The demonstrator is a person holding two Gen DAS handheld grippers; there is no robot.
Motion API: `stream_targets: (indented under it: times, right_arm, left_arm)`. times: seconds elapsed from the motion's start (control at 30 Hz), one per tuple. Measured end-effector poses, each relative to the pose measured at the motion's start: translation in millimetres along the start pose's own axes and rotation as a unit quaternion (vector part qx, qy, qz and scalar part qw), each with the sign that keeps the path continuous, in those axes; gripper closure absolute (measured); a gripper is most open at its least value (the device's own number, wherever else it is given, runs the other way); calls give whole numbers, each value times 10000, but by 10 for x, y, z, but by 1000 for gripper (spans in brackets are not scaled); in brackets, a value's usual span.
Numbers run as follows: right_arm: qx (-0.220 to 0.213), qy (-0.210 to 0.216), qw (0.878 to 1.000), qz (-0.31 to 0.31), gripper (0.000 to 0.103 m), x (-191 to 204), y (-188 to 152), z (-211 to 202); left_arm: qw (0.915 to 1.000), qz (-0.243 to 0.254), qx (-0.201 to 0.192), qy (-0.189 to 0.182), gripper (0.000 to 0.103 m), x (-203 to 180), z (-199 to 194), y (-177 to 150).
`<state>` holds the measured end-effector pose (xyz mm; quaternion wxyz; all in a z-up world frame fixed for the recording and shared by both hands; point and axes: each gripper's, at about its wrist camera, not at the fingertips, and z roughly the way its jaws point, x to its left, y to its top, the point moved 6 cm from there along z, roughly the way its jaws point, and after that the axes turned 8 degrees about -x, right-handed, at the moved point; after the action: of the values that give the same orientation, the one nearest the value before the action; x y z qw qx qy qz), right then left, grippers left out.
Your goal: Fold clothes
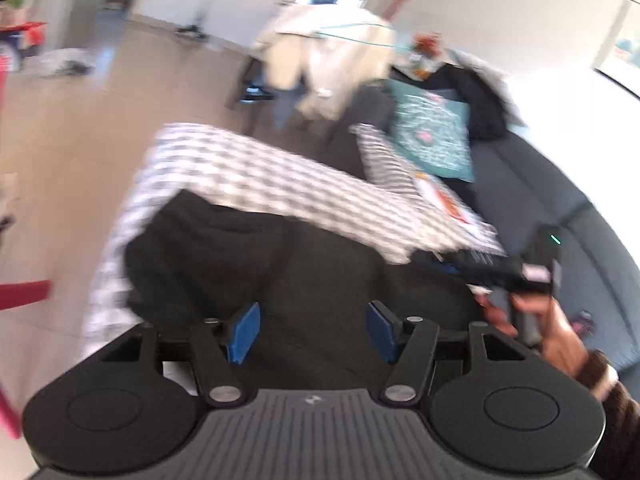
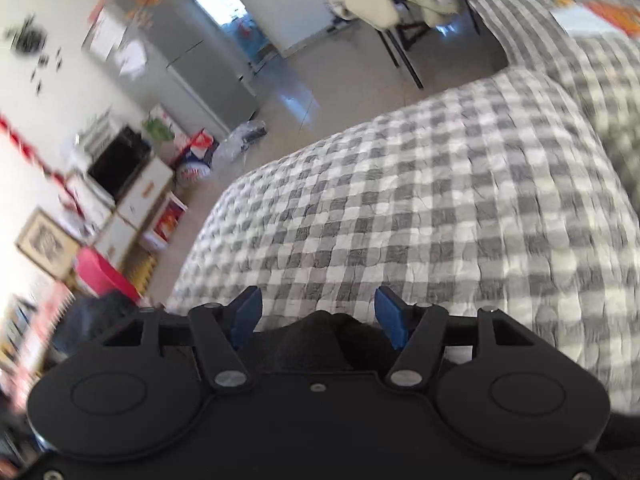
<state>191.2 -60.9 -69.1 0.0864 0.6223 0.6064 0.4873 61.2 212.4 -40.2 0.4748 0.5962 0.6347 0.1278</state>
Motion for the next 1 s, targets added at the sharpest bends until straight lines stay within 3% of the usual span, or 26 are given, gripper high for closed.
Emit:
stream_targets:
  times: [0.07,0.17,0.3,0.4,0.47,0.53,0.63,0.73,0.83,0.9,0.97,1.0]
  right_arm:
    - [179,-285,9962,-804,40,73,-143,41]
    - [275,-332,9859,-1618,39,21,-395,-149]
    - [145,-348,9867,-1581,40,66,-360,-372]
    - [73,-132,9910,-1329,40,125,-223,-350]
    - [160,-119,9908,-1338,40,147,-229,-293]
    - [290,-145,9900,-1375,41,66,-253,-215]
    - [370,-264,9861,-1596,42,-16,-355,-108]
    - [424,-193,9829,-1782,65,78,-398,-100]
    - [486,-90,9828,-1780,71,136,-421,-101]
    - [441,-47,9859,-1615,77,118,-390,-99]
    - [269,57,9926,-1180,88,45,-326,-134]
    - [134,71,9940,-1087,89,40,-278,-165]
  left_arm:
    - [9998,29,162,125,43,48,-38,-44]
    - [9998,79,176,109,43,59,-145,-29]
    - [9995,-287,130,-41,43,172,-298,18]
    - [9981,-603,-32,-84,41,552,-610,95]
    - [9974,-694,-147,140,27,660,-668,137]
    - [9954,-729,-230,570,26,800,-697,148]
    - [9911,-1194,65,580,26,947,-553,104]
    - [9833,-1743,388,337,26,1053,-298,69]
    - [9772,-2074,380,256,25,1153,-62,74]
    - [9728,-2296,223,182,29,1195,46,63]
    - [9733,-2276,36,287,65,1187,61,61]
    - [9765,-2125,-71,352,68,1134,23,87]
